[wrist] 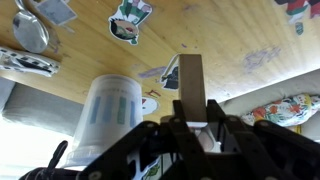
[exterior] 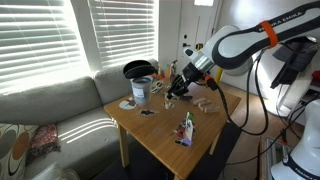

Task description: Pick up the top stacked wooden block and place it vertically on the left side of the table

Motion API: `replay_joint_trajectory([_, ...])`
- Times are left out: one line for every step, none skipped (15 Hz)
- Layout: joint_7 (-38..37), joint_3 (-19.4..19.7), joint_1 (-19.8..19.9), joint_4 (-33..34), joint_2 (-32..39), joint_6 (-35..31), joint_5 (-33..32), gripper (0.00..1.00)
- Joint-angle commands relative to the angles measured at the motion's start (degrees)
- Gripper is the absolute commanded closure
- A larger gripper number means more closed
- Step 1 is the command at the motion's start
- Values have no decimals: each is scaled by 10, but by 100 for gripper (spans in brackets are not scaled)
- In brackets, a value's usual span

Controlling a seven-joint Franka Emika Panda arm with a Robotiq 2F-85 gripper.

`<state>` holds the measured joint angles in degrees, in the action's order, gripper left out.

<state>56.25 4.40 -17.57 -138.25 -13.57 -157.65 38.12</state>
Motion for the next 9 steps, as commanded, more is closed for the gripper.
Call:
replay_joint_trajectory([34, 6, -8, -1, 15, -8, 17, 93])
replay_joint_trajectory([37, 6, -7, -2, 19, -11, 15, 93])
replay_joint_trajectory([40, 6, -6, -2, 22, -12, 13, 93])
replay_joint_trajectory([41, 5, -4, -2, 25, -13, 11, 93])
replay_joint_trajectory([44, 5, -4, -2, 28, -15, 11, 93])
replay_joint_trajectory([47, 5, -4, -2, 29, -17, 11, 93])
replay_joint_trajectory([48, 4, -3, -2, 31, -17, 12, 93])
replay_joint_trajectory([49, 4, -4, -2, 33, -19, 12, 93])
replay_joint_trajectory([50, 4, -4, -1, 34, -20, 14, 93])
